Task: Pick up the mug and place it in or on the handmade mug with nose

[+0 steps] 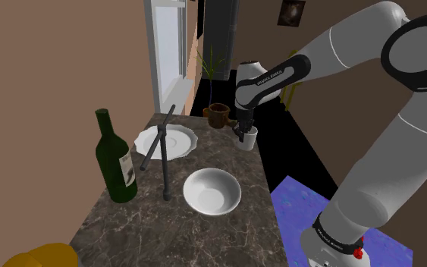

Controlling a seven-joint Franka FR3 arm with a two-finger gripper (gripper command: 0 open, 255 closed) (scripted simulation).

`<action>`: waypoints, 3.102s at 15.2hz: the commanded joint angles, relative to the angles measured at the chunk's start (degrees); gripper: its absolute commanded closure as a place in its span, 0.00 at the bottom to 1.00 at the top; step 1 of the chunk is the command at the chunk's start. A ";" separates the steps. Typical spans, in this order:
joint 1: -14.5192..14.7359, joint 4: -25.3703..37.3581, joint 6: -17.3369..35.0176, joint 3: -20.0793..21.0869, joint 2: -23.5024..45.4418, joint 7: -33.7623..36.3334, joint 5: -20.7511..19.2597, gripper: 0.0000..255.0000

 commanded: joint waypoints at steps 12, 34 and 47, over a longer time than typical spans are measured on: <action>0.06 2.53 -5.58 0.13 -3.06 -0.18 -0.03 1.00; 0.25 14.31 -22.80 0.60 -8.53 -0.95 0.16 1.00; -0.16 33.25 -30.50 -0.29 2.62 -3.32 1.35 1.00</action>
